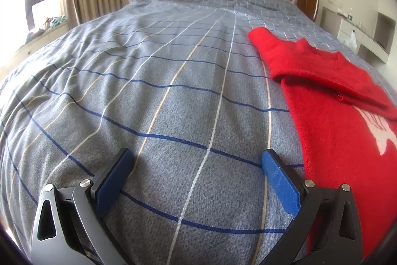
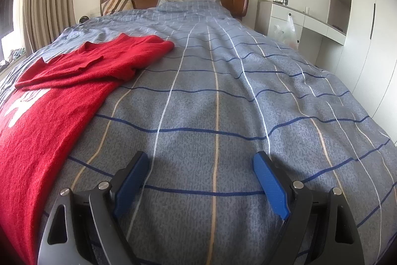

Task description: Fold small clothes

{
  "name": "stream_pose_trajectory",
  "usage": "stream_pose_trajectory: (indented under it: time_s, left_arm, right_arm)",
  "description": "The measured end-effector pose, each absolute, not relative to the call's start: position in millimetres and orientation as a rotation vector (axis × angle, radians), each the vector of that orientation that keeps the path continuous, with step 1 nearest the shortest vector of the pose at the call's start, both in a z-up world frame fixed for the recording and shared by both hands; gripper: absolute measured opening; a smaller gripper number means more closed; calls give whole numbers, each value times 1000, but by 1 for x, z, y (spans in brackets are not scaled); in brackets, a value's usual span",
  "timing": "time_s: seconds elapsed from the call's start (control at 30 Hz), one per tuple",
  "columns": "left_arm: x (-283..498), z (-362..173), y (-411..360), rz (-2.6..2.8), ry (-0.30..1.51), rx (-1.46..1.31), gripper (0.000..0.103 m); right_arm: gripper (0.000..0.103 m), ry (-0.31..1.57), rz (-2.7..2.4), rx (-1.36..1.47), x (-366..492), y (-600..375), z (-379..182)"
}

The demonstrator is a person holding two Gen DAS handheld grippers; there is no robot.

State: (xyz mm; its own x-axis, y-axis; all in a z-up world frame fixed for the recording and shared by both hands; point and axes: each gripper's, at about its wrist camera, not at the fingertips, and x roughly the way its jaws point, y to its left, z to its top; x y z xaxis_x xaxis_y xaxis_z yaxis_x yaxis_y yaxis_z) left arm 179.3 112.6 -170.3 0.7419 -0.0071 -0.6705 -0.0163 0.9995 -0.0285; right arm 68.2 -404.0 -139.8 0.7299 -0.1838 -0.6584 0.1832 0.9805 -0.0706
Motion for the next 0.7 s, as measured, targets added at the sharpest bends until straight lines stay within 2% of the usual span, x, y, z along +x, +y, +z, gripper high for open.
stream_pose_trajectory:
  time_s: [0.53,0.7]
  left_arm:
    - [172,-171,116,-16,710,-59,102]
    - [176,-163,121,-50,771,-74,102]
  right_arm:
    - [86,732,-206,1,71,-403,-138]
    - [87,736,-222,-7,73,-401,-138]
